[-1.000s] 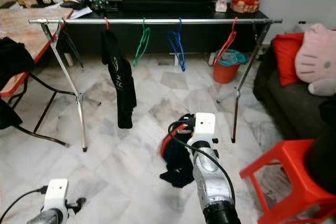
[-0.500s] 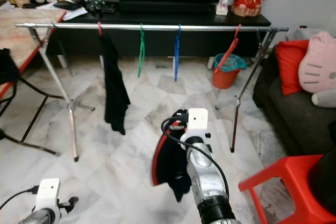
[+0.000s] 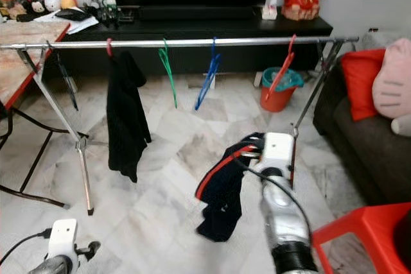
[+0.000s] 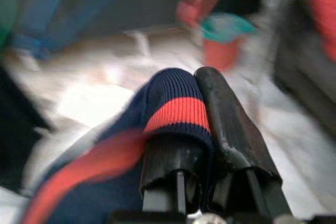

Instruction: Hang hanger

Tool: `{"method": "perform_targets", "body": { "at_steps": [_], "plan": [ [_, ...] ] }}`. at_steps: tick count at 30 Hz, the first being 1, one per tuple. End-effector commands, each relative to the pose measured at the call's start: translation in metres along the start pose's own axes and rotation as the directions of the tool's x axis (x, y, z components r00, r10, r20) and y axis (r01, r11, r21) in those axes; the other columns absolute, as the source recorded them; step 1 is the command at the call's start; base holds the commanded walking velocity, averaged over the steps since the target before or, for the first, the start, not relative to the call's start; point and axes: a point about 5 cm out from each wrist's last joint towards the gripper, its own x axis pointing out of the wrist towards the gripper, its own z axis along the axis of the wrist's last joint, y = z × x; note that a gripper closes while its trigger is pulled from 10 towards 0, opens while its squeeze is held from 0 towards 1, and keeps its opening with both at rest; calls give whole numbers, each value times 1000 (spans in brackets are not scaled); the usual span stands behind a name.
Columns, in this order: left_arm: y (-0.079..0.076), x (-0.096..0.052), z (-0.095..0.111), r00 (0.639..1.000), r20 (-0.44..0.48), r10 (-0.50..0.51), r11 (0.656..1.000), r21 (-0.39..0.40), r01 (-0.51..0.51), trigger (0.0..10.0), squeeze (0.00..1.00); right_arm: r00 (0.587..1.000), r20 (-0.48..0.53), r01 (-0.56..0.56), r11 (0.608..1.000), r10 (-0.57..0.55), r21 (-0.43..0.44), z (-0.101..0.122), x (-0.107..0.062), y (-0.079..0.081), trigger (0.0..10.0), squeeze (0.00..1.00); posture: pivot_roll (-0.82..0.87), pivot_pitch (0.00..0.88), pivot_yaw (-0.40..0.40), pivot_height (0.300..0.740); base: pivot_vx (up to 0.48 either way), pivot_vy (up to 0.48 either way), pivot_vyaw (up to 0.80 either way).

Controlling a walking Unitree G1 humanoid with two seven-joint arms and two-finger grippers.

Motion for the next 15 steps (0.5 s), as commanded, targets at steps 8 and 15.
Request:
{"method": "perform_targets", "body": {
  "at_steps": [8, 15],
  "plan": [
    [-3, 1, 4, 1000, 7, 10, 1000, -19, -10, 10000, 0, 997, -53, 48, 999, -48, 11, -19, 1, -21, 10000, 0, -100, 0, 7, 740, 0, 0, 0],
    [-7, 3, 17, 997, 70, 29, 999, -48, -25, 10000, 0, 990, -126, 68, 997, -65, 23, -43, -6, -27, 10000, 0, -80, 0, -5, 740, 0, 0, 0]
  ]
}}
